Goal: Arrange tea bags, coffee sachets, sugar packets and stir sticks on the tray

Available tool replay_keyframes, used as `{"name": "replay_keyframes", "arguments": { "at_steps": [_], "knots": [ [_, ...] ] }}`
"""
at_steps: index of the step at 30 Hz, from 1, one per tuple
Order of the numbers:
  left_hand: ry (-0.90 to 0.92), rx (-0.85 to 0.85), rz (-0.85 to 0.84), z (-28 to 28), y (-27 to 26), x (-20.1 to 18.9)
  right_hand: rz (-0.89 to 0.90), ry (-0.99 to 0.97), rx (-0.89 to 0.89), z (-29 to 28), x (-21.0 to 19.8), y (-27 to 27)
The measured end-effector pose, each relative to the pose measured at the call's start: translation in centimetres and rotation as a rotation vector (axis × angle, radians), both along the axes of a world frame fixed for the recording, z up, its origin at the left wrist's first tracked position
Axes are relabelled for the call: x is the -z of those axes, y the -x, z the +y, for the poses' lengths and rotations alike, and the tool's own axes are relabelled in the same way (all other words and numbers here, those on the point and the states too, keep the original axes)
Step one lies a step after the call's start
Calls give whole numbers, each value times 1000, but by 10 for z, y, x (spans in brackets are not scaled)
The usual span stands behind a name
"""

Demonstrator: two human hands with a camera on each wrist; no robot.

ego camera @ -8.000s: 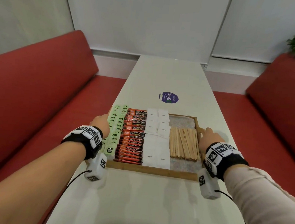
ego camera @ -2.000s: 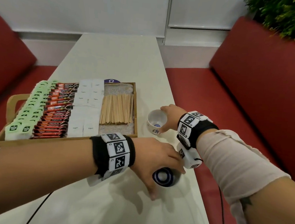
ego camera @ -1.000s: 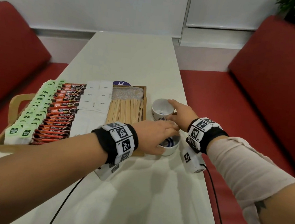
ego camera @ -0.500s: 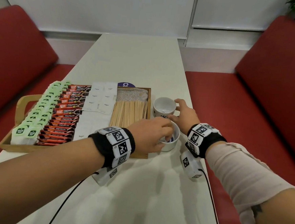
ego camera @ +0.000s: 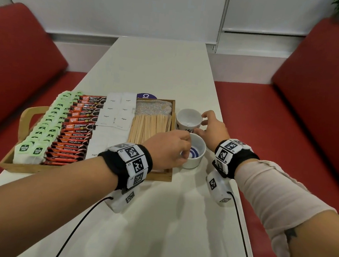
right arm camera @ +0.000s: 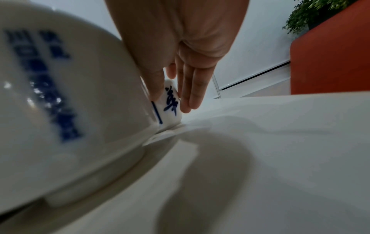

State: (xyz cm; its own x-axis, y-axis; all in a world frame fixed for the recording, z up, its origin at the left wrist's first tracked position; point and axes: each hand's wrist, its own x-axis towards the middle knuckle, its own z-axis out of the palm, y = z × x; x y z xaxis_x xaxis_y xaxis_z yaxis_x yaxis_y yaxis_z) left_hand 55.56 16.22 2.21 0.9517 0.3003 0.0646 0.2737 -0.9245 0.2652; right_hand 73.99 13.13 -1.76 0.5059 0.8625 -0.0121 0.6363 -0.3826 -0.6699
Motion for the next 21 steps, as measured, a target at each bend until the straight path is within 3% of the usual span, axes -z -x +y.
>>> {"name": "replay_keyframes", "arguments": {
  "at_steps": [15,21],
  "knots": [
    [66,-62,-10,2,3,2,-5,52,15,4,-1,0],
    [54,-115,-94,6,11,-4,-38,82,34,-5,-8,0]
  ]
}}
